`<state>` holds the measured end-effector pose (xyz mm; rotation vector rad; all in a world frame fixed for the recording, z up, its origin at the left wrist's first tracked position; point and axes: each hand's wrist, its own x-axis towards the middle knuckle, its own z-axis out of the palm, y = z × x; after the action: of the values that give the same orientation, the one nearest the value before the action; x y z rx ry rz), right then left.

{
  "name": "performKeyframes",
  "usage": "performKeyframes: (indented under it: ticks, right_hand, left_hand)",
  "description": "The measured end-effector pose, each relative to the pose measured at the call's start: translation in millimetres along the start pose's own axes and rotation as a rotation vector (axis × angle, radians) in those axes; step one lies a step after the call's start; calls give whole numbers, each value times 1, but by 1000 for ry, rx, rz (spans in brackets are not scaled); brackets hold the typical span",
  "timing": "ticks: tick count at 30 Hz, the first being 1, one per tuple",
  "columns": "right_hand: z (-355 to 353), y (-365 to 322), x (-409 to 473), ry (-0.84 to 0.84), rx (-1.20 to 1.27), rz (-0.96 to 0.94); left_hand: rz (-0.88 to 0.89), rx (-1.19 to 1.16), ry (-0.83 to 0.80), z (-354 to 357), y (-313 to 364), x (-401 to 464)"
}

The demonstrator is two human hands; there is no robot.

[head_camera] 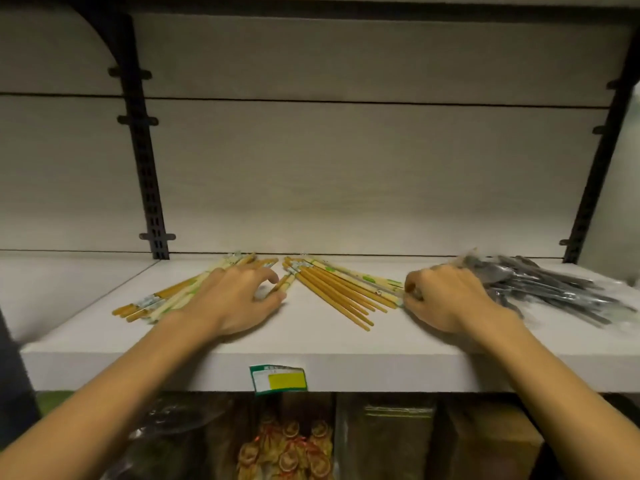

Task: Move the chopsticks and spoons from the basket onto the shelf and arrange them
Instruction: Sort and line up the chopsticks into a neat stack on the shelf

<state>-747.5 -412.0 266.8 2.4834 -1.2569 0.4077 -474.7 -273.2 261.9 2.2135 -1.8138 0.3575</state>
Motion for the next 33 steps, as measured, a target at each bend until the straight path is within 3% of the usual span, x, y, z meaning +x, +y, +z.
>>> performKeyframes:
  ticks: [6,12,25,30,33]
  right_hand:
    - [5,-18,-20,-8,-25,194]
    - [-6,-21,-31,7,-12,296]
    - [-5,-30,-29,155,471,249]
    - [-4,-46,-23,106,636,156]
    - [-6,-53,-19,-14,721,40]
  left_hand:
    - [255,-130,20,7,18,20]
    - [379,-282,-25,15,43,38]
    - [342,-328,-69,25,28,54]
    - [315,-282,-74,27,19,55]
    - [289,-259,-73,27,14,54]
